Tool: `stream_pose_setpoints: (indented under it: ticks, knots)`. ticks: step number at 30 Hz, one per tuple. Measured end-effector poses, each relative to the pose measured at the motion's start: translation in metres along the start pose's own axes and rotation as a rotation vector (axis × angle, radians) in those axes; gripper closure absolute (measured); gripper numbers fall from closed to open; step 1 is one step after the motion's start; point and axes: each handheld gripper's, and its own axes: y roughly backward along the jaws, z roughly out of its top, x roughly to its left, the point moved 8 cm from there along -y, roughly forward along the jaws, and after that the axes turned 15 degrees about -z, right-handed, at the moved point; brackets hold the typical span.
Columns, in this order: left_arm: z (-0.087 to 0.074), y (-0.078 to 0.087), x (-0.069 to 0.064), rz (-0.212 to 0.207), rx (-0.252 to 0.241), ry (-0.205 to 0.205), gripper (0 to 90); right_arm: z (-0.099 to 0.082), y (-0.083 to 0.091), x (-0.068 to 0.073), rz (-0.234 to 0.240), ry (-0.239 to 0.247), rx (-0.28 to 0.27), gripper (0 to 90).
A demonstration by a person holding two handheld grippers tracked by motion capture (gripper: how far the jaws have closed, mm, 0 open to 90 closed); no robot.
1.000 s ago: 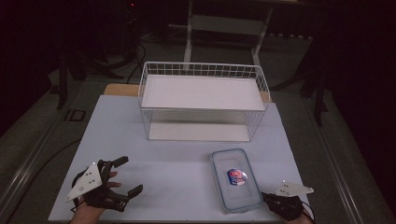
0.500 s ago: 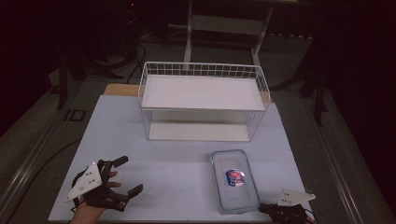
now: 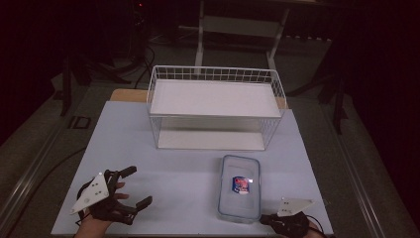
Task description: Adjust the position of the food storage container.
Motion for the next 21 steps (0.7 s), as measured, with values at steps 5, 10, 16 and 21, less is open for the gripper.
stream_pose_setpoints:
  ticks: [5, 10, 16, 21]
  knots:
    - [0.000, 0.000, 0.000, 0.000, -0.001, 0.000, 0.6, 0.016, -0.010, 0.008, 0.033, 0.055, -0.008, 90.0]
    - [0.000, 0.000, 0.000, 0.000, 0.001, -0.002, 0.6, 0.029, -0.021, 0.017, 0.061, 0.100, -0.008, 90.0]
    - [0.001, 0.002, 0.000, 0.001, -0.003, -0.004, 0.6, 0.032, -0.033, 0.022, 0.071, 0.151, 0.011, 90.0]
    - [0.001, 0.002, 0.000, 0.001, -0.001, -0.005, 0.6, 0.031, -0.032, 0.004, 0.017, 0.113, 0.005, 90.0]
